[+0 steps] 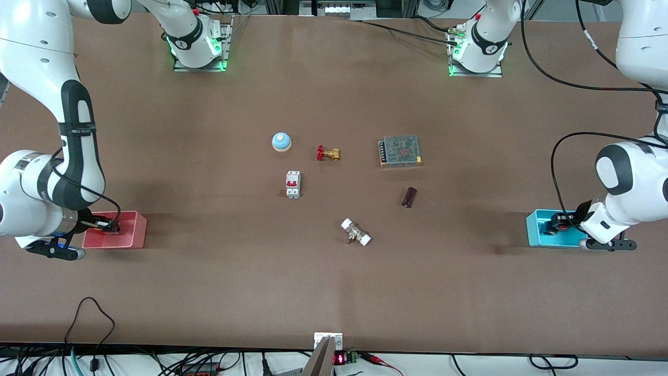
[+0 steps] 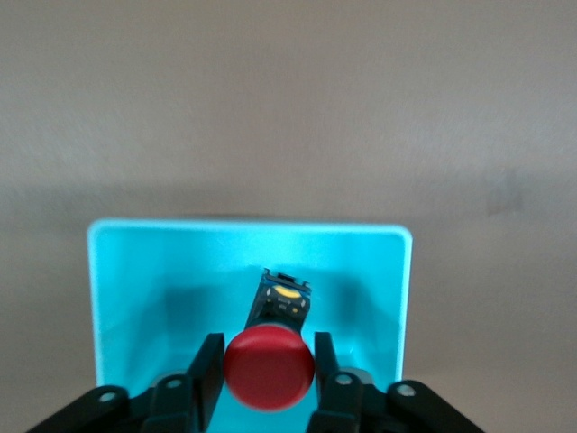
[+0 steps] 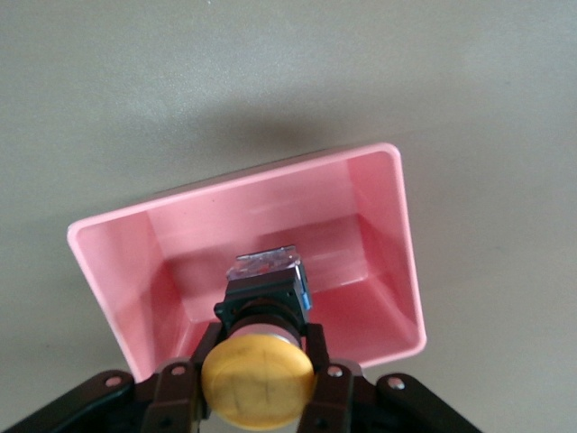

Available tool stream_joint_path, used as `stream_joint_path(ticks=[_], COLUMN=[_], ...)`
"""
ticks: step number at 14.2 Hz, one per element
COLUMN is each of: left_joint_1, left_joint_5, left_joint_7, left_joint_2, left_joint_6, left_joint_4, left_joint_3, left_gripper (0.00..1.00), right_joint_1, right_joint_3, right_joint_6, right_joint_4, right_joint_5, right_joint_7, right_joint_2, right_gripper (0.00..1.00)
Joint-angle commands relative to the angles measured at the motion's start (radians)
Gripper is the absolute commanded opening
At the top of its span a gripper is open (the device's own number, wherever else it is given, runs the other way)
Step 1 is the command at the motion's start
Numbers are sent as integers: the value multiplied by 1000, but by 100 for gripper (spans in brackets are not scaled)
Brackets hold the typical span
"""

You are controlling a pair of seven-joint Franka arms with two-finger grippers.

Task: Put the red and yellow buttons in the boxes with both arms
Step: 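Open the left gripper over the cyan box while the right gripper lowers yellow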

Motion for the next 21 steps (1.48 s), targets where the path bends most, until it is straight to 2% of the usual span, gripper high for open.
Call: stream_joint_path(ticks=[1, 3, 5, 8, 10, 11, 12, 13, 14, 18, 21], left_joint_1=[-12, -25, -46, -77, -106, -117, -129, -138, -149, -161, -161], left_joint_5=[19, 43, 62, 62, 62, 63, 63, 63, 63, 62, 59], left_joint_7=[2, 2, -4, -47, -68, -82, -100, -119, -128, -136, -142], left_joint_2=[1, -17, -53, -116, -172, -206, -240, -283, -321, -450, -511], left_joint_6=[-13, -12, -13, -31, -114, -142, -165, -192, -224, -375, -421], left_joint_4=[49, 63, 64, 47, 44, 32, 17, -2, -11, -13, -13], left_joint_3=[-5, -8, -15, -17, -17, -19, -19, -20, -20, -46, -61], left_gripper=[81, 93, 100, 100, 100, 100, 100, 100, 100, 100, 100], right_joint_1=[-11, -9, -11, -11, -12, -12, -12, -12, -11, -1, 0], right_joint_3=[16, 18, 18, 18, 18, 18, 18, 18, 18, 16, 16], right_joint_6=[23, 23, 39, 62, 63, 63, 69, 76, 74, 59, 4], right_joint_4=[6, 6, 6, 6, 4, 4, 4, 4, 6, 7, 15], right_joint_5=[40, 48, 48, 50, 50, 50, 51, 71, 85, 78, 73], right_joint_7=[-24, -27, -30, -49, -50, -50, -49, -47, -50, -53, -53], right_joint_2=[11, 21, 31, 44, 47, 52, 52, 52, 48, 12, -41], right_gripper=[27, 27, 27, 28, 30, 38, 63, 96, 100, 100, 100])
